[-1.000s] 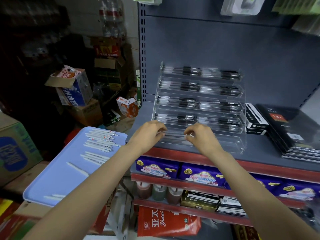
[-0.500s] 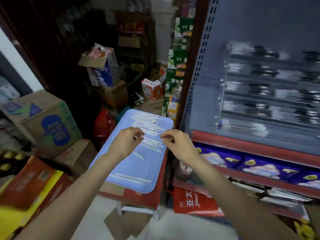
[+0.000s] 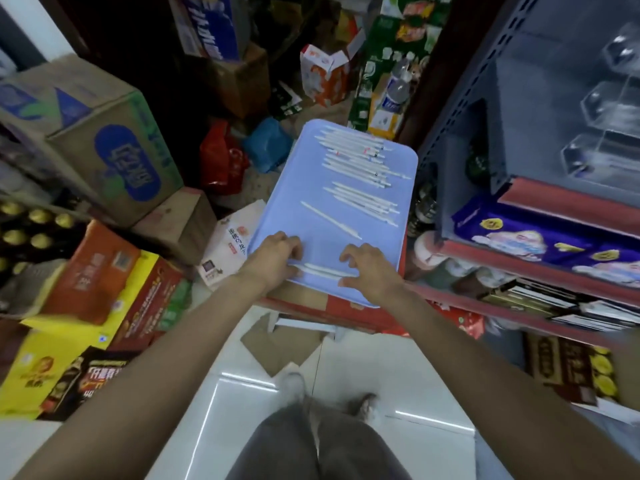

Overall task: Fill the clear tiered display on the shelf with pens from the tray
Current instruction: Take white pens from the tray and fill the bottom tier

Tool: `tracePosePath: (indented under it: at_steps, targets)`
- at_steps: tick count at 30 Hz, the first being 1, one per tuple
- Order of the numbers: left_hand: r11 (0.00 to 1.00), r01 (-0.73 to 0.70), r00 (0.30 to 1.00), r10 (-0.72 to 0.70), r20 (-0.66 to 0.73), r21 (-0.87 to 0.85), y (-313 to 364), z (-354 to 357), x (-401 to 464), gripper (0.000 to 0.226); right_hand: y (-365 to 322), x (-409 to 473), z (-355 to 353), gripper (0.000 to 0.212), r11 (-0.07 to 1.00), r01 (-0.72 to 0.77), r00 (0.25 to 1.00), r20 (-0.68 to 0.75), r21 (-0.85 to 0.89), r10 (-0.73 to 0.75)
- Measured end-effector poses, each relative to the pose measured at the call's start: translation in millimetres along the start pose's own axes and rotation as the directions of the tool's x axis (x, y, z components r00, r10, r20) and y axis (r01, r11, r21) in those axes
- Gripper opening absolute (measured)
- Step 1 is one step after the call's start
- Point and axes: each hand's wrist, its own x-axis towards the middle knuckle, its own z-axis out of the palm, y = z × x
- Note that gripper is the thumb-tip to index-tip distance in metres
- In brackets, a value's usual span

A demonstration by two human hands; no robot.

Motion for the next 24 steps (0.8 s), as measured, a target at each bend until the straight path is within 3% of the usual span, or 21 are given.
tracePosePath:
  at_steps: [4, 9, 11, 13, 15, 18, 21, 24]
  targets:
    - [0.996, 0.029, 0.995, -0.037, -0.096, -0.081, 1.1, 2.0, 6.5, 0.026, -6.2, 8.7, -2.9, 0.030, 1.000, -0.021, 0.999, 0.037, 0.005, 0.021]
    - [0.955, 0.103, 0.968, -0.160, -0.192, -0.277, 9.6, 10.3, 10.6, 0.038, -11.9, 16.7, -1.9, 0.013, 0.995, -0.051, 0.997, 0.052, -0.082, 0.056]
    - [0.887, 0.129, 0.947, -0.243, -0.210, -0.442, 15.5, 11.3, 10.3, 0.049, -13.0, 17.1, -0.7, 0.014, 0.995, -0.085, 0.996, -0.015, -0.053, 0.085]
    - [0.761, 0.158, 0.918, -0.347, -0.190, -0.629, 21.8, 11.6, 12.1, 0.062, -14.0, 14.9, -2.5, 0.023, 0.987, -0.108, 0.987, -0.109, 0.116, 0.121]
    - [0.644, 0.175, 0.913, -0.389, -0.121, -0.745, 31.4, 6.9, 13.4, 0.058, -16.3, 11.1, -11.1, 0.018, 0.945, -0.075, 0.973, -0.186, 0.318, 0.140]
    - [0.494, 0.102, 0.973, -0.231, -0.017, -0.864, 57.7, -9.8, 8.4, 0.021, -18.9, 0.4, -32.4, 0.017, 0.887, 0.009, 0.956, -0.265, 0.462, 0.128]
    - [0.448, 0.001, 0.995, -0.093, -0.045, -0.894, 94.0, -27.9, 5.7, 0.024, -14.9, -14.6, -56.4, 0.027, 0.881, 0.053, 0.937, -0.330, 0.469, 0.119]
    - [0.495, -0.087, 0.991, -0.045, -0.126, -0.865, 134.6, -42.6, 10.0, 0.026, -3.2, -38.6, -88.0, 0.027, 0.888, 0.083, 0.882, -0.447, 0.452, 0.146]
